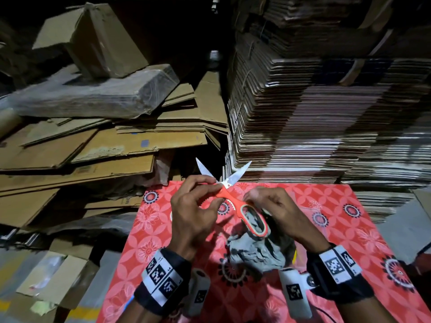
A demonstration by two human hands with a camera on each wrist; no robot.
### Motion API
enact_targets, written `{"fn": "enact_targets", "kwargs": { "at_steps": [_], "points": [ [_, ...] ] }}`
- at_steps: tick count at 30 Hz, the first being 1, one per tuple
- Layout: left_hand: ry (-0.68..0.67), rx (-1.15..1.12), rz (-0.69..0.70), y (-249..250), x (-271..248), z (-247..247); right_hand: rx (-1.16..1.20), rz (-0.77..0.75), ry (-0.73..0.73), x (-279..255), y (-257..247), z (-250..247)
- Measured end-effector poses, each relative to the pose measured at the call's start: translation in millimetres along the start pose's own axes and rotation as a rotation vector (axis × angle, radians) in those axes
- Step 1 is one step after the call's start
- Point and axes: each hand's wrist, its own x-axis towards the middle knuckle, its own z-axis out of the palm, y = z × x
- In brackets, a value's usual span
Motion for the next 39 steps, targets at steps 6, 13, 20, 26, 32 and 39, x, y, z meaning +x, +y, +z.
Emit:
{"fn": "enact_targets", "kwargs": {
  "at_steps": [6, 13, 20, 26, 32, 39],
  "points": [
    [-0.012, 0.142, 0.111, -3.5, -0.4, 0.8, -0.049, 0.021, -0.015, -4.0, 1.0, 7.7],
    [0.101, 0.365, 0.199, 8.4, -10.9, -2.1, -0.033, -0.030, 0.245, -3.4, 10.0, 15.9],
    [-0.148, -0.548, -0.553, 28.2, -7.2, 19.1, 0.014, -0.067, 0.328, -5.5, 1.8, 34.0],
    [0.058, -0.734, -0.817, 23.4, 6.3, 31.5, -0.034, -0.046, 0.240, -12.6, 5.7, 50.4],
    [0.101, -0.882, -0.857, 20.9, 14.3, 23.1, 0.081, 0.018, 0.116, -19.4, 21.0, 43.5],
    [-0.031, -0.665, -0.729, 6.4, 15.5, 1.0, 0.048, 0.136, 0.192, -23.3, 40.5, 22.2]
  ]
}}
